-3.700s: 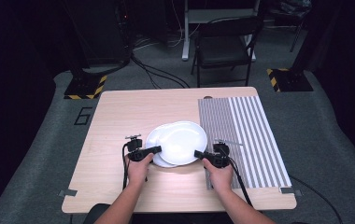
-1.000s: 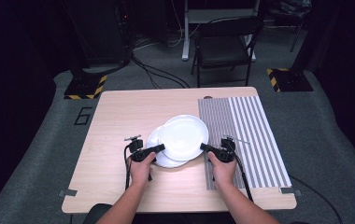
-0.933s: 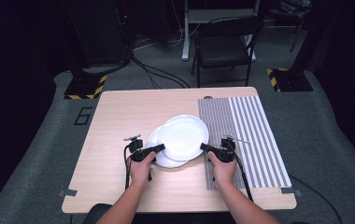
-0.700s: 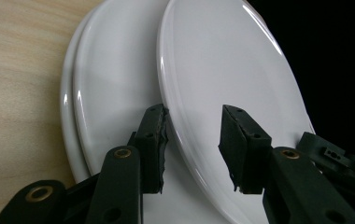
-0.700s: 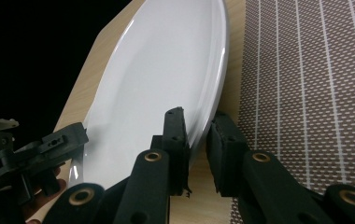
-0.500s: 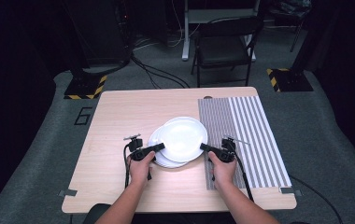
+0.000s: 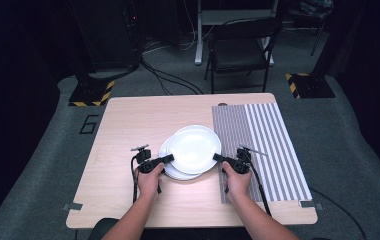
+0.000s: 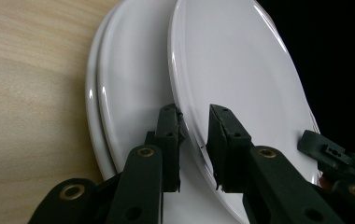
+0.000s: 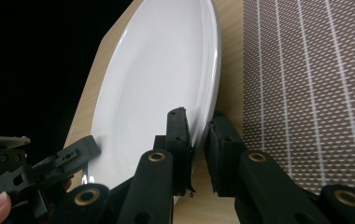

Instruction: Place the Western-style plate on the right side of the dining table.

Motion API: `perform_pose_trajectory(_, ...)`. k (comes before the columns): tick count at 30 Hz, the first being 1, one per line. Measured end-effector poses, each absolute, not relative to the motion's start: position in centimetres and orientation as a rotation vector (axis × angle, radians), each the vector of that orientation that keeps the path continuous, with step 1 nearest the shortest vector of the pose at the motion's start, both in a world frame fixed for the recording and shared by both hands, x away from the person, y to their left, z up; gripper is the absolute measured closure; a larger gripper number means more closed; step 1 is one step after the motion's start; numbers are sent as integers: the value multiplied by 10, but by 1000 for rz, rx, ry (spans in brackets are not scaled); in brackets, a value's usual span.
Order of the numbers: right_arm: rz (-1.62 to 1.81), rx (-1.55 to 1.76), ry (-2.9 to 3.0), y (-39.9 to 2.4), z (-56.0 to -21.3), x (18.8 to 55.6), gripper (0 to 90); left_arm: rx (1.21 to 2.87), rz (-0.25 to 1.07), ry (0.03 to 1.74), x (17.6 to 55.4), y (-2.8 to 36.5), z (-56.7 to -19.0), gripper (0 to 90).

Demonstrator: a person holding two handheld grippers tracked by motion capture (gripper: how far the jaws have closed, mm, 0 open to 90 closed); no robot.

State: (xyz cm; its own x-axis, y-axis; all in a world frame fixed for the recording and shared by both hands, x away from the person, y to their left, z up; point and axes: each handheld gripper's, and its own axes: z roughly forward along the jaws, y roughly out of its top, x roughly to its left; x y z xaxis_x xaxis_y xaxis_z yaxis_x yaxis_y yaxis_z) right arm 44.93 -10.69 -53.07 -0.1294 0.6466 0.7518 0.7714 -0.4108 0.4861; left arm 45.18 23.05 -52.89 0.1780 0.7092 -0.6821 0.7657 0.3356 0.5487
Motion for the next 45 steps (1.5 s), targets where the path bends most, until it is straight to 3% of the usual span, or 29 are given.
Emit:
perform_pose_trajectory(11,-1611,-1969,-1698,-100,-518,448,788,1323,-13,1529,448,231,-520,762)
perform_pose_trajectory(45,-1674,-1935,-1878,-99,-493,442,730,1374,92,1454,442,224,-497,734)
